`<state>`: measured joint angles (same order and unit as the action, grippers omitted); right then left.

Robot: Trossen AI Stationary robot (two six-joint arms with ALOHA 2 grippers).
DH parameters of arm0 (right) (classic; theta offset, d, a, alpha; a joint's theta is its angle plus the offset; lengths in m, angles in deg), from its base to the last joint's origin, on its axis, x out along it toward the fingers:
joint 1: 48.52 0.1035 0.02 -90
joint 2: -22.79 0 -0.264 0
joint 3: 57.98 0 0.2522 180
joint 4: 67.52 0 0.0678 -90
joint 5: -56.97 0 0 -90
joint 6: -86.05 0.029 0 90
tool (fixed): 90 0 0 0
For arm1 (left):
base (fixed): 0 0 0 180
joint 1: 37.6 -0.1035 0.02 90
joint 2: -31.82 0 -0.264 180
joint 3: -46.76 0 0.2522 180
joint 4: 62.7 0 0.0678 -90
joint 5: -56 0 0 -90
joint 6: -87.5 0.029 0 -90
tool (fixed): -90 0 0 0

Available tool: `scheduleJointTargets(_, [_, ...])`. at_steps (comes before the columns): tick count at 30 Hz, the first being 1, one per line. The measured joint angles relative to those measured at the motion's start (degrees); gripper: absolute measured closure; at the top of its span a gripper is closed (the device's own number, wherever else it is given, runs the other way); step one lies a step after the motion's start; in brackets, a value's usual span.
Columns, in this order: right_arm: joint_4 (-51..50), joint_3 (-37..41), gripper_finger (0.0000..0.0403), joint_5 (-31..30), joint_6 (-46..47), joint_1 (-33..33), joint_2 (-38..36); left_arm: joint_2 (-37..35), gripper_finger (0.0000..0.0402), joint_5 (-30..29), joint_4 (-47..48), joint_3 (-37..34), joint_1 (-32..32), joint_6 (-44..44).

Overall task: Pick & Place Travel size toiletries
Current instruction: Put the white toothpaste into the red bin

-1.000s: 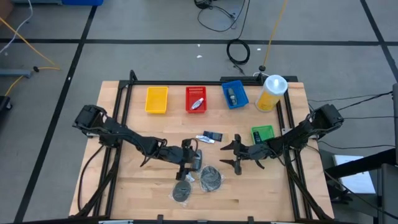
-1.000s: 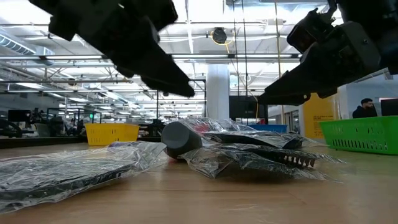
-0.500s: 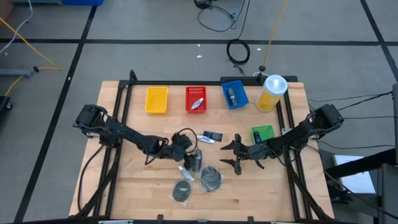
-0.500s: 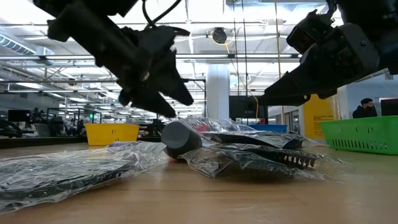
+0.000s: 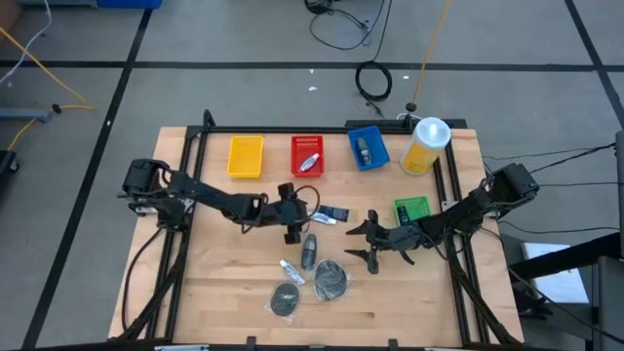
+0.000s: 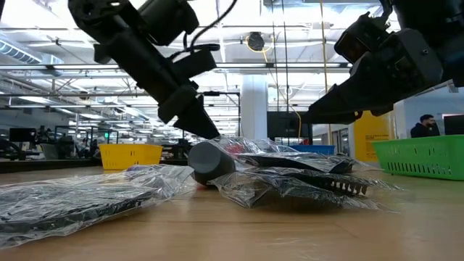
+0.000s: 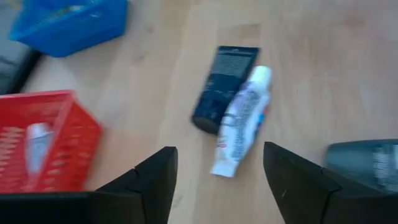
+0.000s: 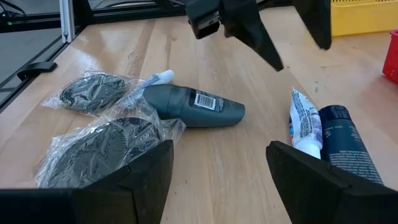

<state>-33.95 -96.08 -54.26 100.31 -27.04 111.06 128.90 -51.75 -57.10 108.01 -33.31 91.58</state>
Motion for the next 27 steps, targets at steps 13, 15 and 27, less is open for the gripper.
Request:
scheduleJointTargets(13, [0.07,0.00,0.0154,-1.49,1.18,0.02,0.00,9.02,0.0192,6.38,-8.71,-0.02,-3.05,4.83])
scheduleJointTargets(15, [-0.06,0.00,0.0154,-1.49,1.51,0.02,0.00,10.03,0.0204,5.96,-9.80,0.00,-3.10,3.88])
scheduleJointTargets(27, [0.00,0.00,0.0154,-1.55,4.57,0.02,-0.02,10.37,0.0363,12.08,-10.06,-0.02,-2.84,-0.46])
